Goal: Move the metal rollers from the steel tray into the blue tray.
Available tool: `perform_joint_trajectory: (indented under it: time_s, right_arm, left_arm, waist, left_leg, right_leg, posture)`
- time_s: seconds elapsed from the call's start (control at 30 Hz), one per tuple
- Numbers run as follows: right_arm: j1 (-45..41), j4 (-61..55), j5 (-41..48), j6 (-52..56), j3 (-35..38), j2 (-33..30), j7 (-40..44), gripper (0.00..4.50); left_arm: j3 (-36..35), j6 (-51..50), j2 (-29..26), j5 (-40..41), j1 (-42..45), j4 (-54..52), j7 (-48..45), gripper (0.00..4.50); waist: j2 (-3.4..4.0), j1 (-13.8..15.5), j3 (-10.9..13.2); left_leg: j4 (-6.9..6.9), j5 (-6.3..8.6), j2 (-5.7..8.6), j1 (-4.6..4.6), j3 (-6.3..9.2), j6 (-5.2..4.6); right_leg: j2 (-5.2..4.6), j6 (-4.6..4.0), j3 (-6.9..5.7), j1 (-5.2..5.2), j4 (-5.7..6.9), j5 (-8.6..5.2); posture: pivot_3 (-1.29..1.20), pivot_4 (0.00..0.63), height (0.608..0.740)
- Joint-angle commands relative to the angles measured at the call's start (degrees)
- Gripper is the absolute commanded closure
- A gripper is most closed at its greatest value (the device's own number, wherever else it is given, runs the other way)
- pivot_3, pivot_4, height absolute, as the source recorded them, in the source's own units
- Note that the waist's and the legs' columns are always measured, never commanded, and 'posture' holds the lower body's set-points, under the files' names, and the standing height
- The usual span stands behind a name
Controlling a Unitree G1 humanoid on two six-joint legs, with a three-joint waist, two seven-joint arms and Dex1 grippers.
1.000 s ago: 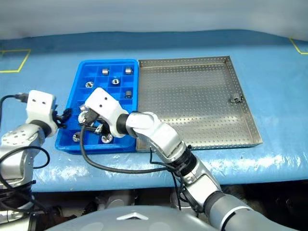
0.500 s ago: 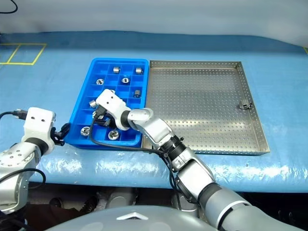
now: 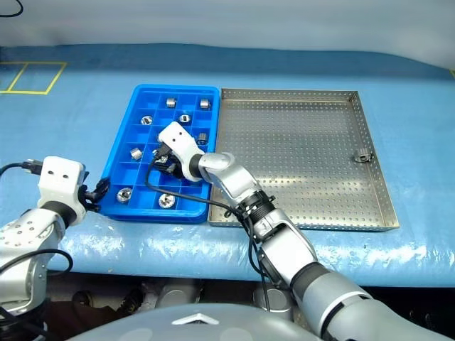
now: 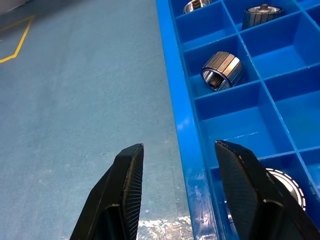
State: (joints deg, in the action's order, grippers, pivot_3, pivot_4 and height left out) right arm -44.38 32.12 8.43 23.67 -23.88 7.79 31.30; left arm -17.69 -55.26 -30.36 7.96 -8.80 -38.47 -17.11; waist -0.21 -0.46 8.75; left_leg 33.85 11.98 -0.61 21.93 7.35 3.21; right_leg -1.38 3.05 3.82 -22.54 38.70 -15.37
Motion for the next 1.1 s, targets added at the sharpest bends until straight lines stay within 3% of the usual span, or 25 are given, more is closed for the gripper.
perform_joint_trajectory:
  time_s: [0.03, 0.5, 0.7, 0.87, 1.1]
  right_arm:
    - [-0.58, -0.94, 0.21, -1.29, -0.72, 7.82, 0.22, 2.62]
    - [-0.46, 2.06, 0.0, -2.82, -3.29, 9.71, 0.6, 2.62]
    - [-0.31, 0.56, 0.47, -2.63, -4.73, 10.51, 1.2, 2.62]
    - [-1.73, 1.21, -0.09, -3.53, -4.01, 9.98, 0.43, 2.62]
    - [-2.45, -0.47, -0.04, -3.16, -4.61, 10.31, 1.55, 2.62]
  left_arm:
    - [0.05, 1.53, 0.18, 0.21, 0.57, -0.51, -0.13, 2.01]
    - [0.19, 2.82, 1.13, 0.5, -1.16, -1.27, -0.98, 2.01]
    - [-8.18, 2.87, 3.94, 2.18, -2.96, -4.3, 0.22, 2.01]
    - [-14.57, 4.29, 10.83, 8.85, -1.31, -8.16, 0.74, 2.01]
    - [-14.23, 4.72, 13.56, 10.94, -5.57, -10.23, 1.95, 2.01]
  waist:
    - [0.0, 0.02, 0.0]
    - [0.0, 0.02, 0.0]
    - [-0.06, -0.06, 0.0]
    - [-0.09, 0.31, -0.01]
    - [-0.18, 0.67, 0.0]
  left_leg:
    - [0.01, 0.0, 0.0, 0.0, 0.0, 0.0]
    - [0.0, -0.01, 0.0, -0.08, 0.0, 0.02]
    - [-0.07, -0.01, -0.08, -0.09, 0.0, 0.02]
    - [-0.16, -0.01, -0.14, -0.13, 0.04, 0.02]
    - [-0.21, -0.01, -0.28, -0.19, 0.04, 0.02]
  right_leg:
    - [0.0, 0.0, 0.0, 0.0, 0.0, 0.0]
    - [0.01, -0.02, 0.0, 0.06, 0.01, -0.02]
    - [0.04, -0.12, -0.03, 0.01, 0.01, -0.07]
    - [0.07, -0.22, -0.13, 0.01, 0.03, -0.14]
    - [0.22, -0.32, -0.14, 0.01, 0.05, -0.19]
  posture:
    - [0.23, 0.15, 0.74]
    - [0.26, 0.15, 0.74]
    - [0.31, 0.15, 0.74]
    - [0.35, 0.15, 0.74]
    - [0.39, 0.15, 0.74]
